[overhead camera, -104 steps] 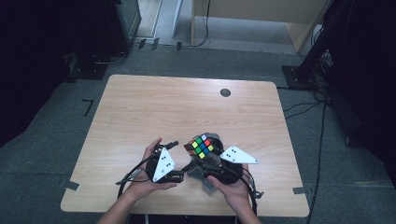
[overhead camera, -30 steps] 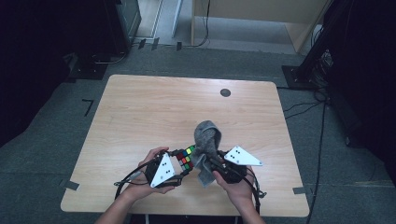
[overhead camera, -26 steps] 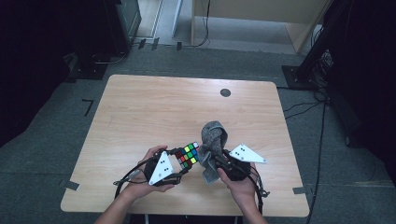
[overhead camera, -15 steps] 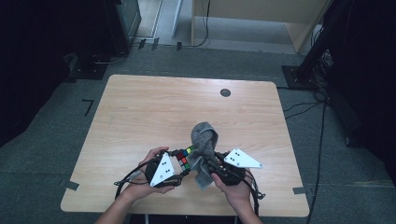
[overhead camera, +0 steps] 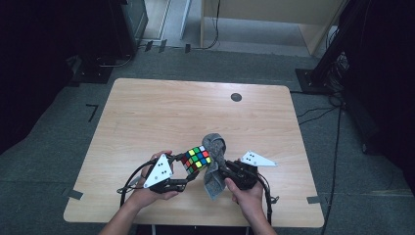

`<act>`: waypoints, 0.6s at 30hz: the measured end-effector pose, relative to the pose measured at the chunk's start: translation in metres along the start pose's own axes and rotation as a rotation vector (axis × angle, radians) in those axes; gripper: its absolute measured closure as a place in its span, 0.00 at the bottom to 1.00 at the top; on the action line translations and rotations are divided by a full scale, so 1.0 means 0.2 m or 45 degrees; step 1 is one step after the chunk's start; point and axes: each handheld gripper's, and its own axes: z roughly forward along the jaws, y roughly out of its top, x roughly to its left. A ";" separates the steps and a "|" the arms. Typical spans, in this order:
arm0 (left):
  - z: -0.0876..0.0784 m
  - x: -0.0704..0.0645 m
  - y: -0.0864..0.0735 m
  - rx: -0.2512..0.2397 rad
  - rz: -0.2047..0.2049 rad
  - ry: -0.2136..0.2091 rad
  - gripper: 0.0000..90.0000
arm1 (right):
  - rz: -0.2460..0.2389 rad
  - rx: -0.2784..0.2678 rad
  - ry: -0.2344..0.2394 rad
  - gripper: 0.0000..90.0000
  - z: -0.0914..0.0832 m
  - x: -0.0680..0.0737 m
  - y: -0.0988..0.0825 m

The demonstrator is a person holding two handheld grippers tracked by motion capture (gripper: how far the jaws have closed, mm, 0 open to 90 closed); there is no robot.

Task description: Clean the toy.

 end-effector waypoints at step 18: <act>0.07 0.10 -0.06 0.047 -0.154 0.320 0.39 | -0.189 0.078 -0.601 0.76 -0.11 -0.21 0.04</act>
